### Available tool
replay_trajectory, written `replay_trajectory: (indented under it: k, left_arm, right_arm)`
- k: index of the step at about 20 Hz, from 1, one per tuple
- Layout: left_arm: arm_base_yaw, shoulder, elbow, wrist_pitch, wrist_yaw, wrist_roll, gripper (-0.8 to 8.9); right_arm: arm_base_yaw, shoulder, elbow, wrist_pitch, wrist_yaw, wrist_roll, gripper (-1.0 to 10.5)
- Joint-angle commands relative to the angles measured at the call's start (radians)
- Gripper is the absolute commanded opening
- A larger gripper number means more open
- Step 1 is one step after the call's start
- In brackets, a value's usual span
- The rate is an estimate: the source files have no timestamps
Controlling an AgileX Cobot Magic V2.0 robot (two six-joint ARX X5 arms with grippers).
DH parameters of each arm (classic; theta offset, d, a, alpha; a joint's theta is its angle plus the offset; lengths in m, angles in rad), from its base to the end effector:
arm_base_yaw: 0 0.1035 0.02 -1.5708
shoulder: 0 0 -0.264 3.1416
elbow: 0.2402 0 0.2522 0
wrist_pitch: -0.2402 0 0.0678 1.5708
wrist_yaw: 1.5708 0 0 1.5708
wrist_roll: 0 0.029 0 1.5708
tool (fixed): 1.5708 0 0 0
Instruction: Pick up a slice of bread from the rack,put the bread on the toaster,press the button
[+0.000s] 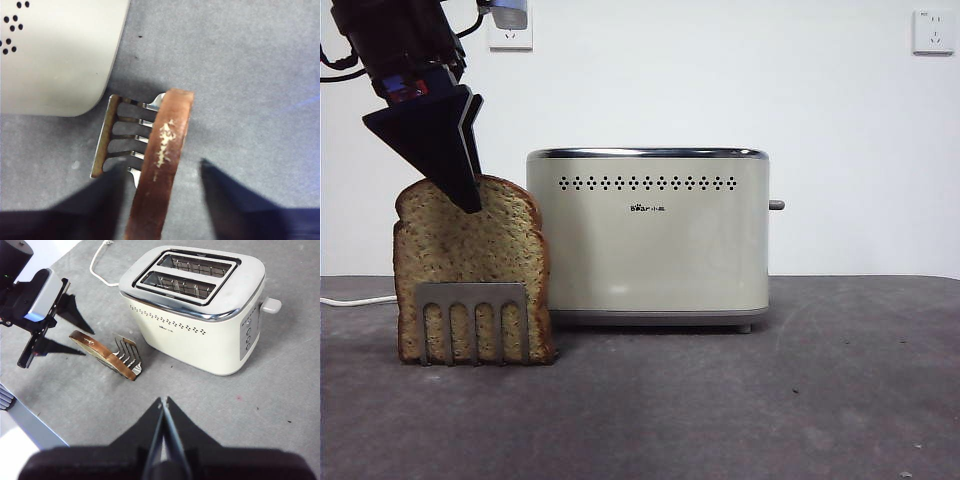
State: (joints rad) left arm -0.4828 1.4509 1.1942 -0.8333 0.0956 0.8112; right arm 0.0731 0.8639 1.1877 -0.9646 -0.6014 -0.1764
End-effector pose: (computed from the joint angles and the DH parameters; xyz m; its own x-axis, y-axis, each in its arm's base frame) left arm 0.2514 -0.1349 0.2757 0.3634 -0.2983 -0.8826 0.9146 0.2945 0.2771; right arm 0.1336 0.0262 0.3842 0.6179 0.6126 -0.4929 -0.6092 0.7693 0.1923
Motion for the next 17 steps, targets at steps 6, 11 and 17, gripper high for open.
replay_trajectory:
  k: [6,11,17]
  left_arm:
    - [0.002,0.004,0.006,0.003,0.001,0.009,-0.08]
    - [0.0,-0.014,0.11,-0.065,0.002,0.009,-0.08]
    - [-0.004,-0.02,0.407,-0.315,0.013,0.009,-0.08]
  right_arm:
    - [0.002,0.0,0.001,0.004,-0.002,-0.008,-0.1]
    - [0.002,0.003,0.001,0.004,-0.002,-0.008,-0.1]
    - [0.002,0.029,0.001,0.004,-0.002,-0.008,-0.1]
